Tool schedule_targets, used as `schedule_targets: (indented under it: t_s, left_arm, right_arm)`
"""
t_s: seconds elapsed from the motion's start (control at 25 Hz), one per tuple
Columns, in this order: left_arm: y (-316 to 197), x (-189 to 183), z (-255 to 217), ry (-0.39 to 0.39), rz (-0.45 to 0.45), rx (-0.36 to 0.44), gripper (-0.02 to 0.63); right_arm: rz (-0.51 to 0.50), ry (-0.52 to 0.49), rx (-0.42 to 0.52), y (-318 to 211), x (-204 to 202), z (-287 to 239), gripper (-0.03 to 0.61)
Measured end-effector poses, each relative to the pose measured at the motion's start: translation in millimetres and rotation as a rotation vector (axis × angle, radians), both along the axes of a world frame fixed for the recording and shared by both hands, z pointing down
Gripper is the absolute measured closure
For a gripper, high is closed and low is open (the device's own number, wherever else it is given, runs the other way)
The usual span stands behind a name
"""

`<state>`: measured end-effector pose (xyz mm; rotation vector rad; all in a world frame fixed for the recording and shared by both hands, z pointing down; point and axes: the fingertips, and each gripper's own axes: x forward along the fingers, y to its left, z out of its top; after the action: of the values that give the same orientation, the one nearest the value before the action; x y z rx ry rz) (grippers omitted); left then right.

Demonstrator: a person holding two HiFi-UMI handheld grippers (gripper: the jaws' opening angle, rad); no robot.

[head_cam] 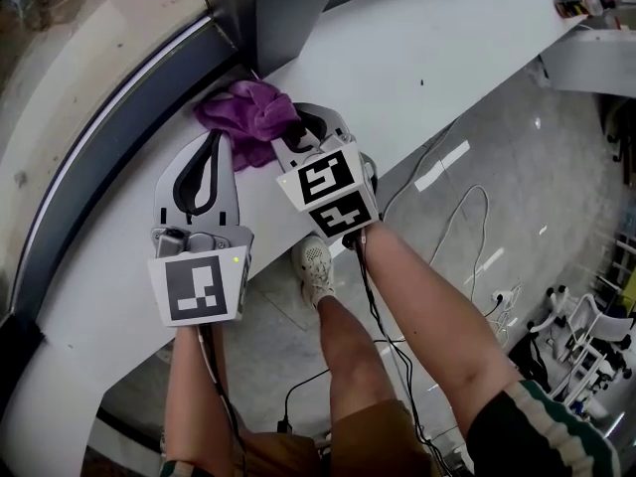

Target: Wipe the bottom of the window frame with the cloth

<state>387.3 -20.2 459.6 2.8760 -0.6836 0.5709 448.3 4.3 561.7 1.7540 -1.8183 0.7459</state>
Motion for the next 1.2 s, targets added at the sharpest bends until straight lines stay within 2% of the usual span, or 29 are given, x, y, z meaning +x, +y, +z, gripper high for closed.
schedule_targets:
  t_s: [0.2,0.36,0.8,0.96,1.2]
  left_arm:
    - [17.2,1.9,3.8,-0.010,0.041,-0.009,0.604]
    - [27.1,-3.7,7.9,0.001,0.042,-0.047,0.604]
    - [61.6,-8.4,15.6,-0.010,0.073,-0.065,0.604]
    - [74.7,-12.3,23.2,-0.043,0.110,-0.061,0.604]
    - [118.4,-23.0,31.2,-0.052,0.111,-0.089,0.604]
  right_arm:
    - [0.009,-0.001,-0.006,16.2,1.1,0.2,0.466]
    - [0.015,0.003,-0.013,29.9,-3.2,1.2,0.466]
    - [0.040,0.001,-0.013,67.6,-10.0,4.5,0.466]
    - [0.064,0.019,-0.013,81.4,-9.9,4.6,0.466]
    - [0.107,-0.012,-0.006,131.5,-20.7,6.1,0.466]
